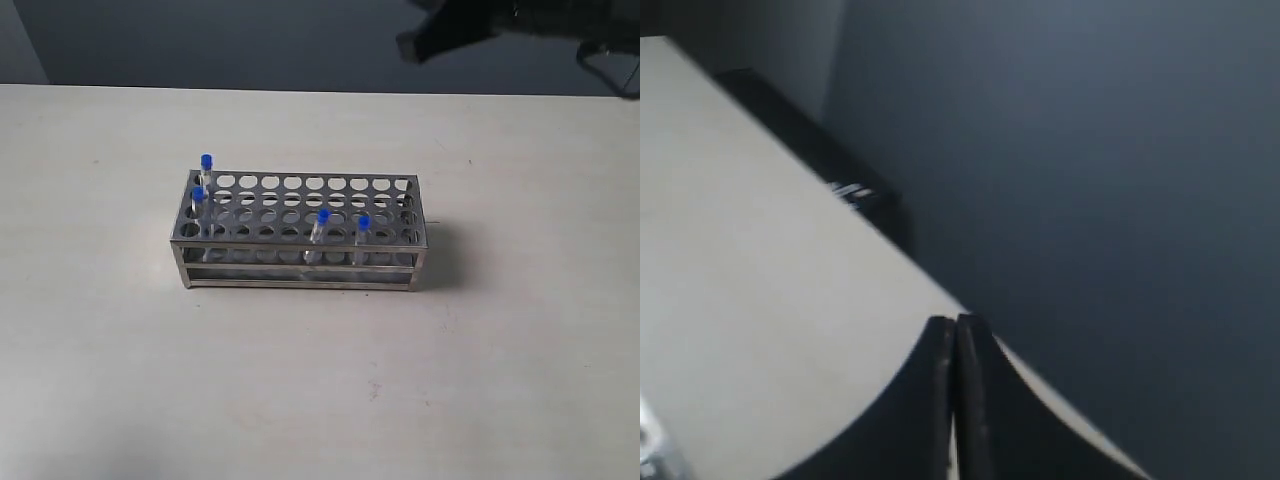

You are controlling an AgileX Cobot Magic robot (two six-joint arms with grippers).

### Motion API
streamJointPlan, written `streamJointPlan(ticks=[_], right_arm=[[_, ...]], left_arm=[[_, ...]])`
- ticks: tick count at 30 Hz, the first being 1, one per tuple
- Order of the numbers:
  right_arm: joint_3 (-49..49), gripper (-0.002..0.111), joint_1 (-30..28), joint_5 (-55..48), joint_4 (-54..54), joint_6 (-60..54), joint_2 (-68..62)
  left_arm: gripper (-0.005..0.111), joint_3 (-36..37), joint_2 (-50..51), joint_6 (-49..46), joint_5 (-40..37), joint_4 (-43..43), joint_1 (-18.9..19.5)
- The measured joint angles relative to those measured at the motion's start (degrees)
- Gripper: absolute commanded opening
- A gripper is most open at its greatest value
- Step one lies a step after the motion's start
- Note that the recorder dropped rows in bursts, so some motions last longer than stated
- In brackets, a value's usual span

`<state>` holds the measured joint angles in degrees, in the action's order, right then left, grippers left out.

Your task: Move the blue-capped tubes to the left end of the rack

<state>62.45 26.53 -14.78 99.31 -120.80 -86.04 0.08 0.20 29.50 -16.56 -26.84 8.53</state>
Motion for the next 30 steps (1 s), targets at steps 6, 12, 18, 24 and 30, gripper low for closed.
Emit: streamJointPlan(ticks=[6, 12, 18, 24, 30], right_arm=[[6.3, 0.000, -0.1, 13.5, 0.2, 0.6, 0.1], [6.8, 0.000, -3.2, 17.0, -1.4, 6.1, 0.1], [8.0, 0.000, -7.9, 13.9, -52.5, 65.0, 0.1], [7.0, 0.000, -7.9, 16.1, -101.8, 124.7, 0.1], [-10.0, 0.000, -6.9, 31.7, -110.7, 136.1, 0.5]], left_arm=[[0.001, 0.0, 0.0, 0.0, 0.0, 0.0, 0.0], [0.001, 0.0, 0.0, 0.0, 0.0, 0.0, 0.0], [0.001, 0.0, 0.0, 0.0, 0.0, 0.0, 0.0], [0.001, 0.0, 0.0, 0.0, 0.0, 0.0, 0.0], [0.001, 0.0, 0.0, 0.0, 0.0, 0.0, 0.0]])
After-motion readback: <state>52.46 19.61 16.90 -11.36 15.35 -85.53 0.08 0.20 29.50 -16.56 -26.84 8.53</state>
